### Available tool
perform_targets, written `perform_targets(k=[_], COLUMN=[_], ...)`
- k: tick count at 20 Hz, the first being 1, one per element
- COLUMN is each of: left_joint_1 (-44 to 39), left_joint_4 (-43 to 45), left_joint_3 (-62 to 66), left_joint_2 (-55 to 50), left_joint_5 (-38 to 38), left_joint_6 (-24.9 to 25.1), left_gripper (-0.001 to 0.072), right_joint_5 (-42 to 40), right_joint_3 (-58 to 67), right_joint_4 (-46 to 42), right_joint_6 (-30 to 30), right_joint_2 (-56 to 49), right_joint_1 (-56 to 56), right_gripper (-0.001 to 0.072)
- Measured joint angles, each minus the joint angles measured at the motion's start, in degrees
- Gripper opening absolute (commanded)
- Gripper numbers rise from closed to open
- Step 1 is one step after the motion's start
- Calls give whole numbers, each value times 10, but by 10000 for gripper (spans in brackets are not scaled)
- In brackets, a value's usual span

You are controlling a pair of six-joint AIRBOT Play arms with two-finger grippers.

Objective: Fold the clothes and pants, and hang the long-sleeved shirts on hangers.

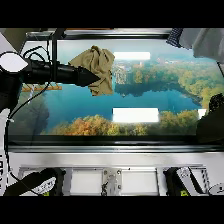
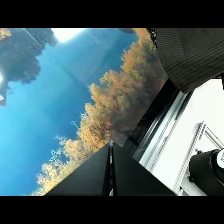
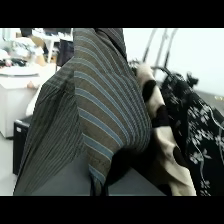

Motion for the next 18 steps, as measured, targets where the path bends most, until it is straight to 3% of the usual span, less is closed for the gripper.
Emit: perform_targets(k=[18], left_joint_1=[-1], left_joint_4=[-1], left_joint_3=[0], left_joint_2=[0], left_joint_5=[2], left_joint_6=[-1], left_gripper=[14], right_joint_5=[24], right_joint_3=[2], right_joint_4=[0], right_joint_6=[57], right_joint_2=[-33], right_joint_1=[-34], right_gripper=[6])
